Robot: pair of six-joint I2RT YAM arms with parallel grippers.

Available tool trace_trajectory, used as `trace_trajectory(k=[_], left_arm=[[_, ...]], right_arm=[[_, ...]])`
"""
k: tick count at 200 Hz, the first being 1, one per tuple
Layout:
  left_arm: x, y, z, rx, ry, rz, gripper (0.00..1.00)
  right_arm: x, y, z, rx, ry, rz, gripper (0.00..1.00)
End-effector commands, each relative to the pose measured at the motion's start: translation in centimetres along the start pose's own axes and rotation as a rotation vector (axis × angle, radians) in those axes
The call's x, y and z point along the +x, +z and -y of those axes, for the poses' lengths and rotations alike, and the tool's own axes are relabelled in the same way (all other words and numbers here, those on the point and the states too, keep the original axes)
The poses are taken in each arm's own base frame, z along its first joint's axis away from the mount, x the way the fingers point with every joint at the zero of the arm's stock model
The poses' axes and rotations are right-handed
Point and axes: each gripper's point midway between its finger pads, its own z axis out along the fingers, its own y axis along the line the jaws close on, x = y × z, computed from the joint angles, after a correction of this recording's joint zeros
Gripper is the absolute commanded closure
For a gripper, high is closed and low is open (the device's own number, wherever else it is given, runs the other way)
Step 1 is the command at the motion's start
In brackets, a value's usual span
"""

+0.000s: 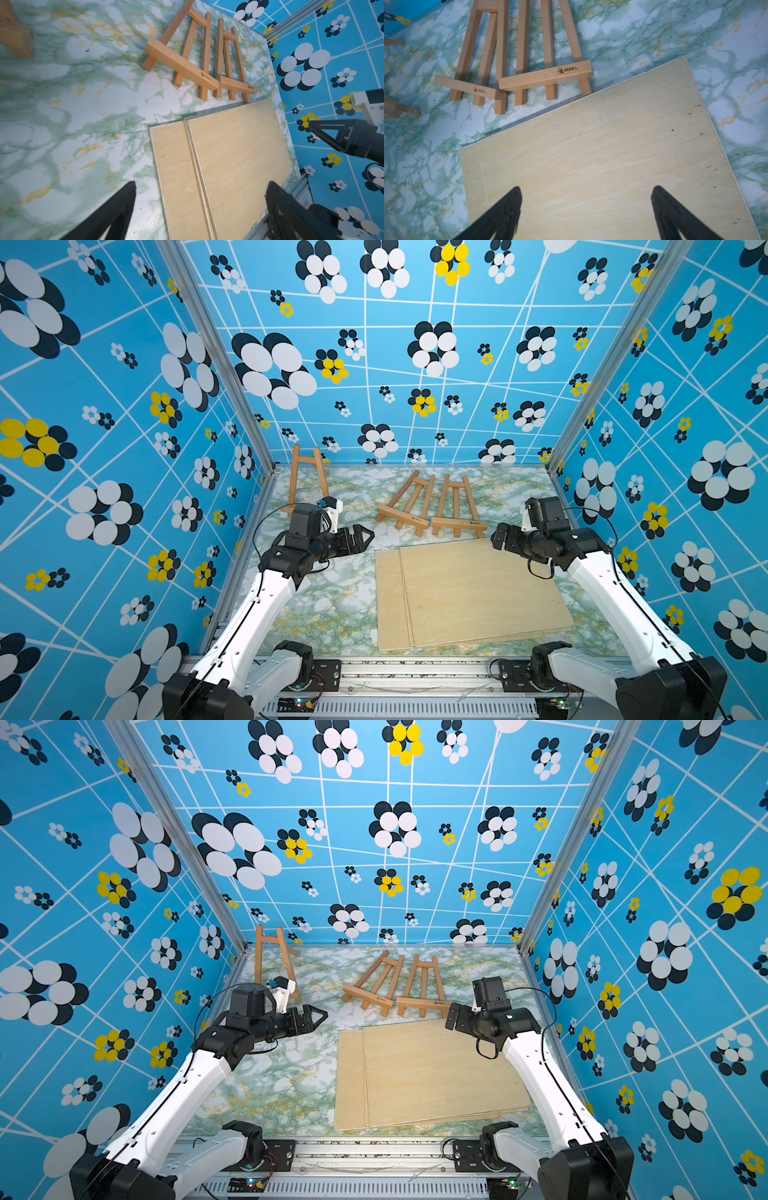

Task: Assemble the easel
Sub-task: Adjust the drawing board.

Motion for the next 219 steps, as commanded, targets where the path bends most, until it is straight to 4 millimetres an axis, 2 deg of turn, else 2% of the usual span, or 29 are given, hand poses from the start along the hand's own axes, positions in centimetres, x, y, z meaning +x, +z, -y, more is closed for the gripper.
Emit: trace_trajectory(k=[1,47,51,75,120,152,185,219], left_arm=[[2.2,0.6,1.2,0.077,-0.073,-0.049,0.01],[6.3,3.6,2.8,0.076,-0.035,-0.148,0.01],[6.6,3.9,3.0,0.079,-0.030,-0.157,0.00],[8.5,6.1,3.4,0.074,-0.024,-0.211,0.00],[11.0,9.3,4.8,0.072,0.018,-0.288,0.00],[11.8,10.6,5.3,0.080,0.024,-0.331,0.00],[11.6,11.1,5.7,0.072,0.021,-0.347,0.00],[11.9,11.8,5.4,0.052,0.019,-0.375,0.00]], right_arm=[[0.2,1.4,1.2,0.039,0.015,-0.023,0.01],[-0.1,3.5,1.8,0.052,0.063,-0.048,0.01],[-0.5,3.5,2.8,0.069,0.096,-0.041,0.01],[-0.5,4.2,3.6,0.090,0.127,-0.049,0.00],[0.4,6.0,7.0,0.129,0.248,-0.091,0.01],[0.3,7.1,9.8,0.166,0.336,-0.084,0.01],[0.4,7.7,13.2,0.210,0.408,-0.088,0.01],[0.8,9.0,15.4,0.248,0.459,-0.106,0.01]])
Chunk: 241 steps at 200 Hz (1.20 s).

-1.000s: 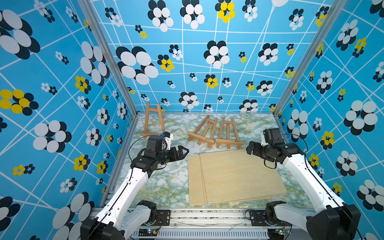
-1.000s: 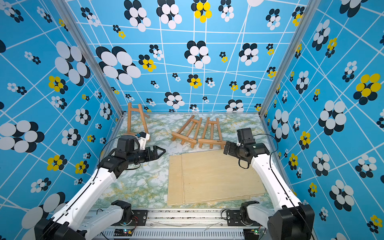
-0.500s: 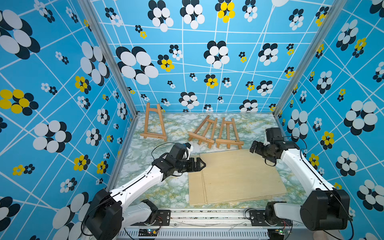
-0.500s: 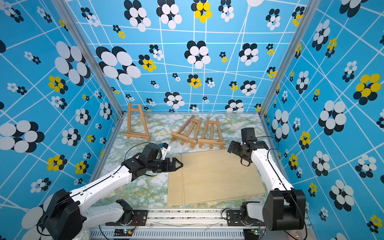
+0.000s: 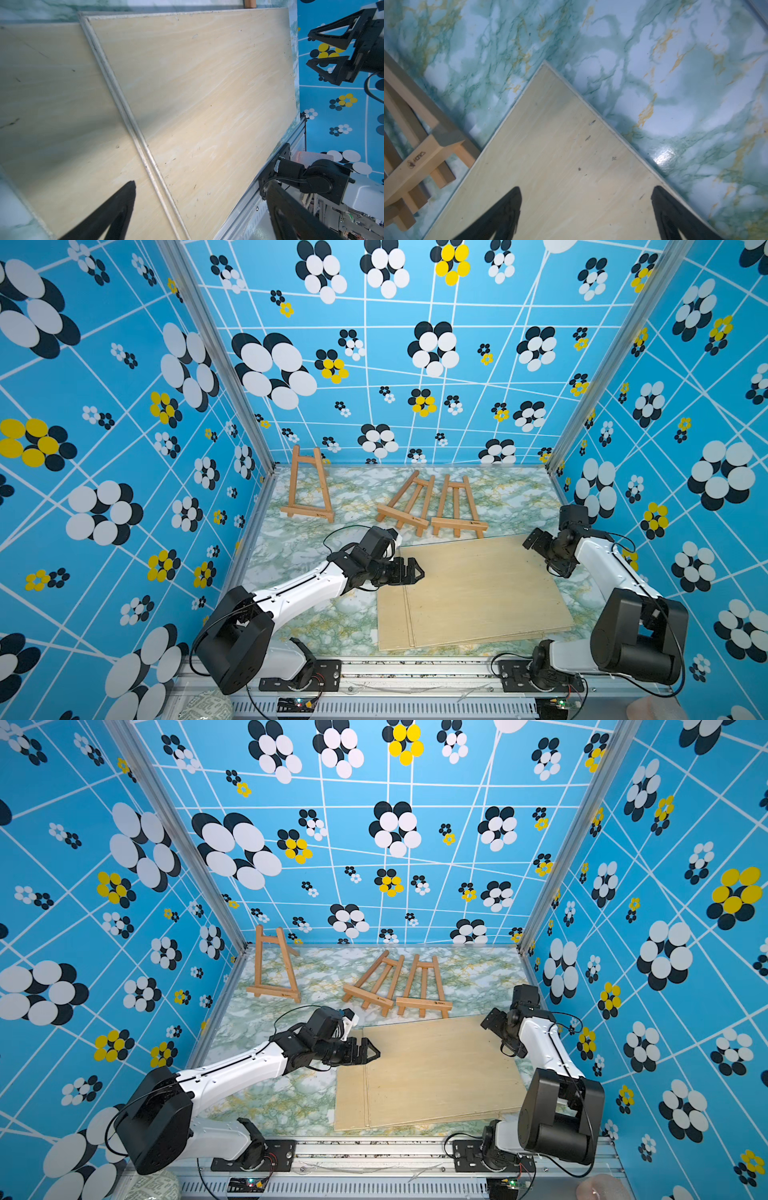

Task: Assemble the easel
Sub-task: Adjust the drawing board.

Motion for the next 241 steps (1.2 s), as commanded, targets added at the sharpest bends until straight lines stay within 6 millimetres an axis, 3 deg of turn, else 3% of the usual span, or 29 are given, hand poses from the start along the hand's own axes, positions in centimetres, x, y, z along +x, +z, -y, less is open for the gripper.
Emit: trace_trajectory(k=[1,77,136,189,241], left_arm=[[-0.5,0.6,0.5,-0.003,0.007,-0.012,0.00],[-0.4,2.3,-0.4,-0.027,-0.024,-0.041,0.01],[-0.4,2.7,-0.2,-0.026,-0.027,-0.046,0.01],[0.0,2.6,-0.5,-0.024,-0.030,-0.035,0.02],[0.7,2.3,-1.9,-0.066,-0.037,-0.020,0.02]], right_arm=[[0.0,1.5,0.8,0.015,0.015,-0.020,0.01],[-0.3,3.7,1.9,0.062,0.003,-0.046,0.00],[1.5,5.3,0.0,-0.047,0.031,-0.158,0.00],[2.1,4.3,-1.1,-0.107,0.044,-0.160,0.01],[3.5,3.2,-3.7,-0.171,0.009,-0.176,0.01]])
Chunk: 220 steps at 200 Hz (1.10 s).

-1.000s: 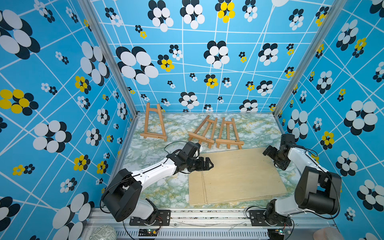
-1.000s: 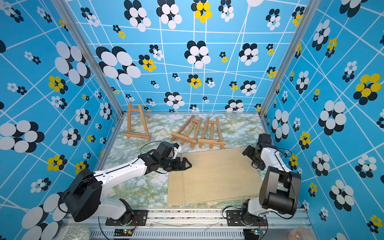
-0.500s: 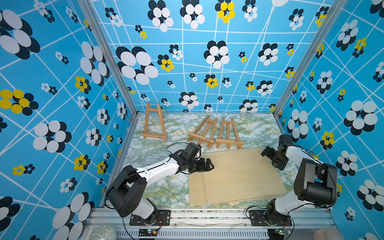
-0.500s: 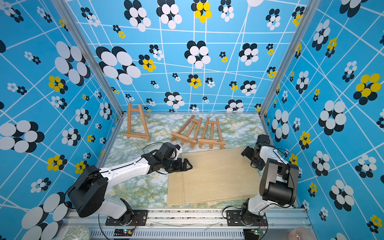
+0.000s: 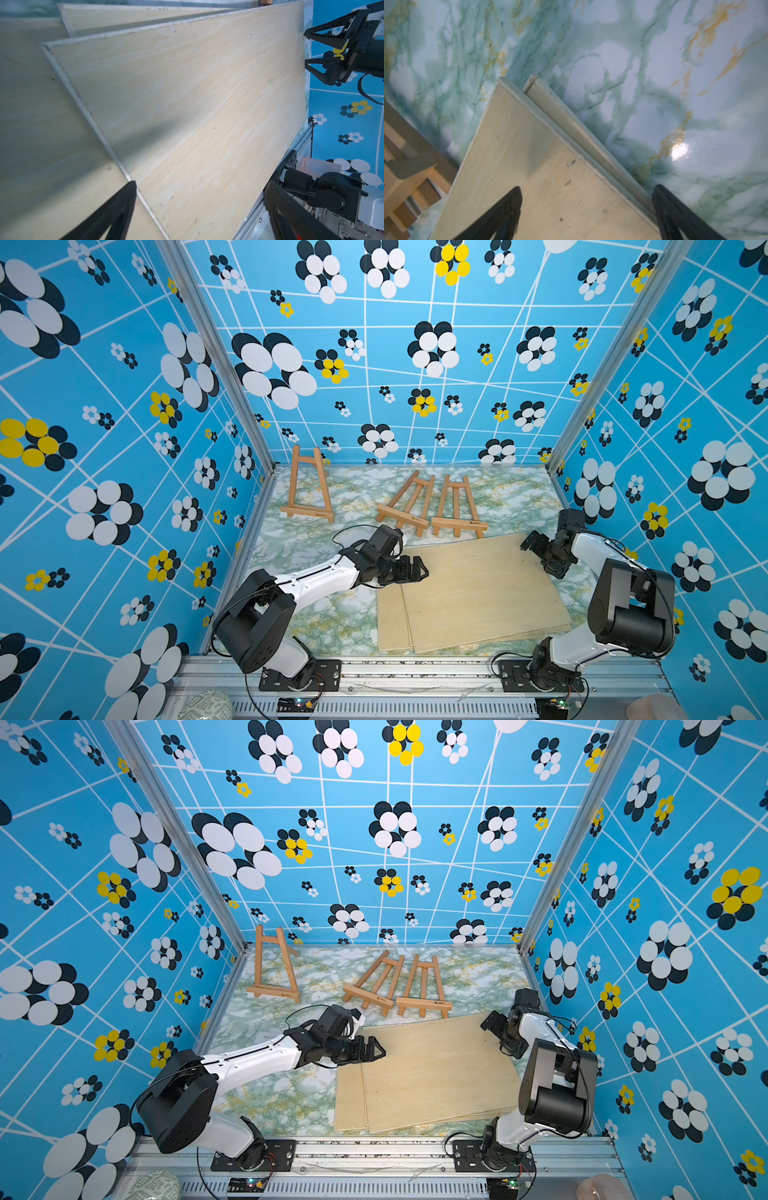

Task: Assemble the easel
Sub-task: Adjust the drawing board.

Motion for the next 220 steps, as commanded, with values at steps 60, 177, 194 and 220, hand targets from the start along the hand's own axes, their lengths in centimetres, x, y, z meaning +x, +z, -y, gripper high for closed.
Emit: trace_trajectory(k=[60,177,194,220], left_arm=[[2.0,-1.8,-3.6,-0.152,-0.016,0.029,0.01],[4.5,-2.1,-5.8,-0.246,-0.071,-0.021,0.01],[4.4,-1.3,-5.4,-0.235,-0.071,-0.027,0.01],[4.3,-0.4,-4.9,-0.226,-0.062,-0.041,0.01]], right_arm=[[5.3,-1.7,-4.4,-0.138,-0.048,-0.126,0.01],[6.9,-1.1,-3.0,-0.099,-0.092,-0.157,0.01],[7.1,-1.0,-2.9,-0.099,-0.098,-0.163,0.01],[7.2,-1.1,-3.0,-0.103,-0.108,-0.171,0.01]])
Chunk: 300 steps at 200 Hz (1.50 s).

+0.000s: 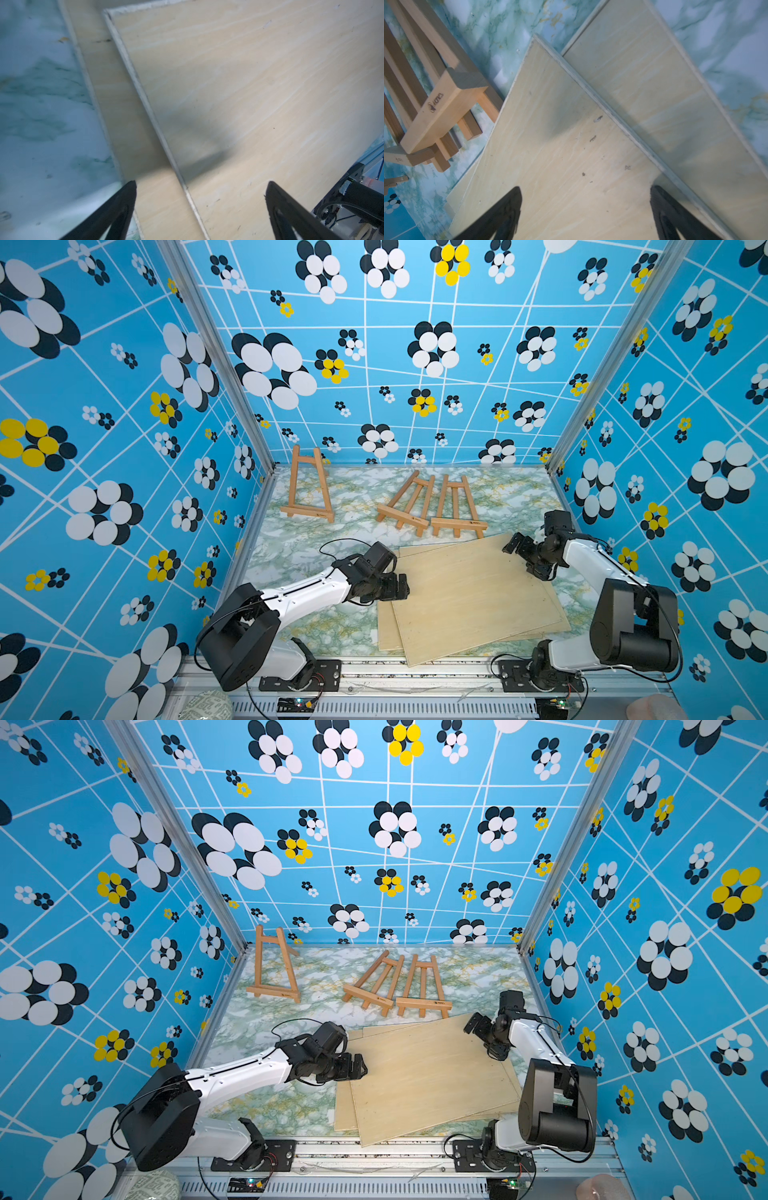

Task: Assemble the easel
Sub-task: Adjust the drawing board, then pick up the drawing board.

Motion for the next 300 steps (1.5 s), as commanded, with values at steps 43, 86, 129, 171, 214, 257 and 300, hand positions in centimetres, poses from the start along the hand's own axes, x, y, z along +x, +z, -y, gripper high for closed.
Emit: trace_trajectory(k=[43,86,129,171,214,257,300], left_arm=[[-0.1,1.5,1.4,0.026,0.003,-0.020,0.01],[0.1,1.7,1.4,0.029,0.007,-0.030,0.02],[0.1,1.9,1.5,0.031,0.003,-0.039,0.01],[0.0,2.3,2.0,0.056,-0.008,-0.045,0.02],[-0.1,2.7,2.4,0.074,-0.015,-0.047,0.02],[-0.2,3.3,2.6,0.086,-0.025,-0.052,0.01],[-0.9,3.1,2.3,0.079,-0.026,-0.041,0.02]], right_arm=[[0.2,-0.6,1.9,0.111,-0.030,0.025,0.01],[-2.5,-1.2,2.1,0.187,-0.059,0.070,0.01],[-2.2,0.4,2.0,0.175,-0.065,0.009,0.01],[-1.0,1.4,2.5,0.173,-0.062,-0.034,0.00],[0.8,2.0,2.1,0.125,-0.050,-0.082,0.01],[3.0,2.8,1.1,0.056,-0.037,-0.141,0.01],[4.7,2.7,-0.7,0.000,-0.054,-0.167,0.01]])
